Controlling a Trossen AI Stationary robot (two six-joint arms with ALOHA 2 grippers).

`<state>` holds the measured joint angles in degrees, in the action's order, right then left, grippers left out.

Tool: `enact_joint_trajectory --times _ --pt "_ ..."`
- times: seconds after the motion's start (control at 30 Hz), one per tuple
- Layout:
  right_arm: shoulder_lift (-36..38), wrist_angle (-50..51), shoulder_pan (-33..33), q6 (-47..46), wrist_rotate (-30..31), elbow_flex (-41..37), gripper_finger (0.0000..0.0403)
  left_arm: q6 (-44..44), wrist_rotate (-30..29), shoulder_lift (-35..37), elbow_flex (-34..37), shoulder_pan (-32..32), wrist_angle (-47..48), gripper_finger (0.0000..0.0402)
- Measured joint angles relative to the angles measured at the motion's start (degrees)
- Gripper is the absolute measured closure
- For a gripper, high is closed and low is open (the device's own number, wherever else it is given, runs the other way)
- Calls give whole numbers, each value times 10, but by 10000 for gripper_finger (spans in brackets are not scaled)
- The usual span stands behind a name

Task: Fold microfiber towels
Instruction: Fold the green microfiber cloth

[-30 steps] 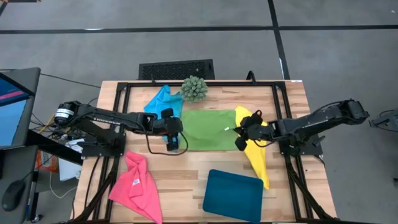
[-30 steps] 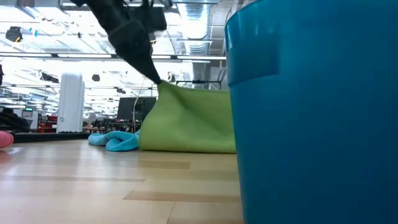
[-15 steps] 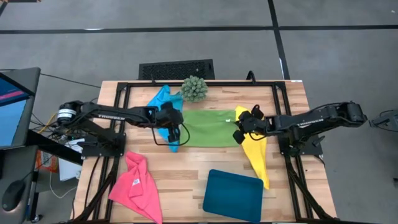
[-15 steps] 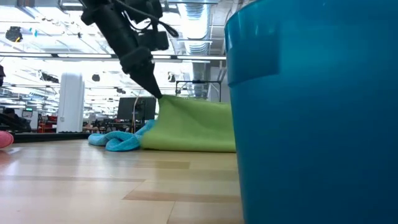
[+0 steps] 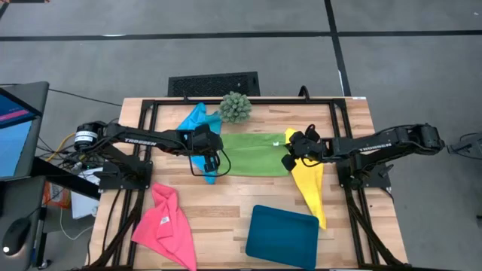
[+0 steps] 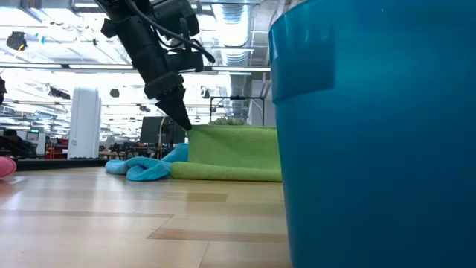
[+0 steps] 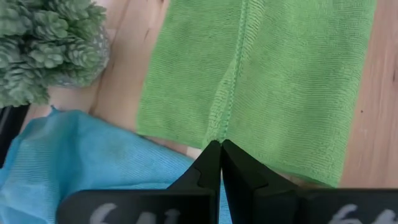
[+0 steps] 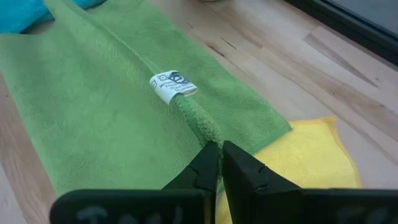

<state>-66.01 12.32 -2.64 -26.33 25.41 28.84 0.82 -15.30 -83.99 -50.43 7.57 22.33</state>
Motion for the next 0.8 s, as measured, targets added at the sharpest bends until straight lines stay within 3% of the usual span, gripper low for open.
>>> enact_joint_trajectory --times 0.53,0.8 --pt "-2 -9 -14 9 0 0 359 2 -4 0 0 9 12 401" --pt "-65 -26 -31 13 0 0 359 16 -4 0 0 10 10 401"
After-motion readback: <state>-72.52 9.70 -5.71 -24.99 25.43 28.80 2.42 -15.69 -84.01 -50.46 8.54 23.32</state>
